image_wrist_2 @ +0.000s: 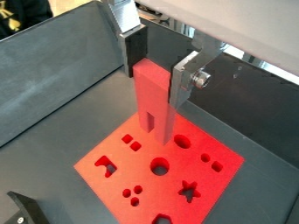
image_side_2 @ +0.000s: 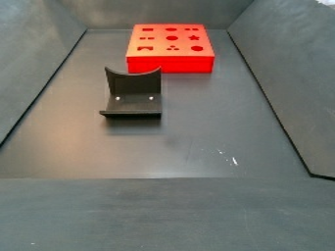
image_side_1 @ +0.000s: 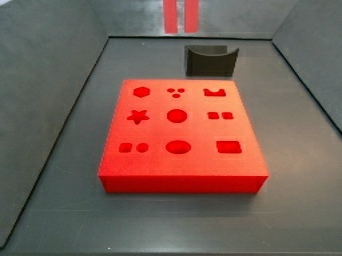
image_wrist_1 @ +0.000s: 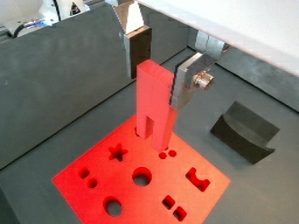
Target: Insert the double-square object.
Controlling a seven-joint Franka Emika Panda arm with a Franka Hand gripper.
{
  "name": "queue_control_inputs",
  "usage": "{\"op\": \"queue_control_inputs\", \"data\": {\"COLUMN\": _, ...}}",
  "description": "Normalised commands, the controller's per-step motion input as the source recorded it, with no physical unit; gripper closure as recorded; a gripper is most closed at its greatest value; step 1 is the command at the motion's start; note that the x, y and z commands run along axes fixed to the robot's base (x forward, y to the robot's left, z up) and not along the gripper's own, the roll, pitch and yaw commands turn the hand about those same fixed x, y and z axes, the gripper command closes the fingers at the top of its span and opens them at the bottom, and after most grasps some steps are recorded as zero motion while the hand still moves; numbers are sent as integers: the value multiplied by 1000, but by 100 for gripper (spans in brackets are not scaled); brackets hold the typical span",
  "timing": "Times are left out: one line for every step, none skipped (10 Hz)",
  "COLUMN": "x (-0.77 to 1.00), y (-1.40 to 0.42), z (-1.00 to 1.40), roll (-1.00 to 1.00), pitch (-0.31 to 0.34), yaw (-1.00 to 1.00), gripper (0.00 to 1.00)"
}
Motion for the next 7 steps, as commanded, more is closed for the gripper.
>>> {"op": "queue_control_inputs", "data": {"x": 0, "y": -26, "z": 0, "roll": 0, "pitch": 0, "yaw": 0, "gripper": 100}}
{"op": "queue_control_inputs", "data": {"x": 469, "y": 0, "z": -191, "roll": 0, "pitch": 21, "yaw": -34, "gripper": 100}}
{"op": "queue_control_inputs", "data": {"x": 874, "y": 0, "z": -551, "roll": 43, "pitch": 181, "yaw": 0, "gripper": 100}}
{"op": "queue_control_inputs", "data": {"x": 514, "y": 0, "z": -826, "roll": 3, "pitch": 24, "yaw": -57, "gripper": 100}}
{"op": "queue_control_inputs", "data": {"x": 709, "y": 131, "z": -766, "roll": 0, "pitch": 239, "yaw": 0, "gripper": 100}}
{"op": "queue_control_inputs", "data": {"x": 851, "y": 43, "z": -534, "roll": 14, "pitch": 369, "yaw": 0, "gripper": 100}}
{"op": "queue_control_inputs", "data": {"x": 854, "y": 0, "z": -457, "roll": 87, "pitch": 374, "yaw": 0, "gripper": 100}}
